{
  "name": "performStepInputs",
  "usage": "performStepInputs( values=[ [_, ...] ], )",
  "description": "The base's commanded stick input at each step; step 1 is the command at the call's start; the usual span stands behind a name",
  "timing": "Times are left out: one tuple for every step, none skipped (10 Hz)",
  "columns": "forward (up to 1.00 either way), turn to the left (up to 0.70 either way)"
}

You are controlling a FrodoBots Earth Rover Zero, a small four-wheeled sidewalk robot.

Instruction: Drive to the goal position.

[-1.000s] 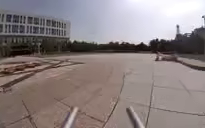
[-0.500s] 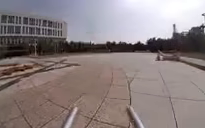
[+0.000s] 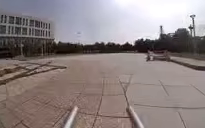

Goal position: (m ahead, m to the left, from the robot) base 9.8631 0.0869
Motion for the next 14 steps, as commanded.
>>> performStepInputs(
  values=[
    [1.00,-0.38],
    [1.00,-0.37],
    [1.00,-0.24],
    [1.00,-0.10],
    [1.00,0.02],
    [1.00,0.02],
    [1.00,0.02],
    [1.00,0.02],
    [1.00,0.02],
    [1.00,0.02],
    [1.00,0.02],
    [1.00,0.02],
    [1.00,0.02],
    [1.00,0.02]
  ],
)
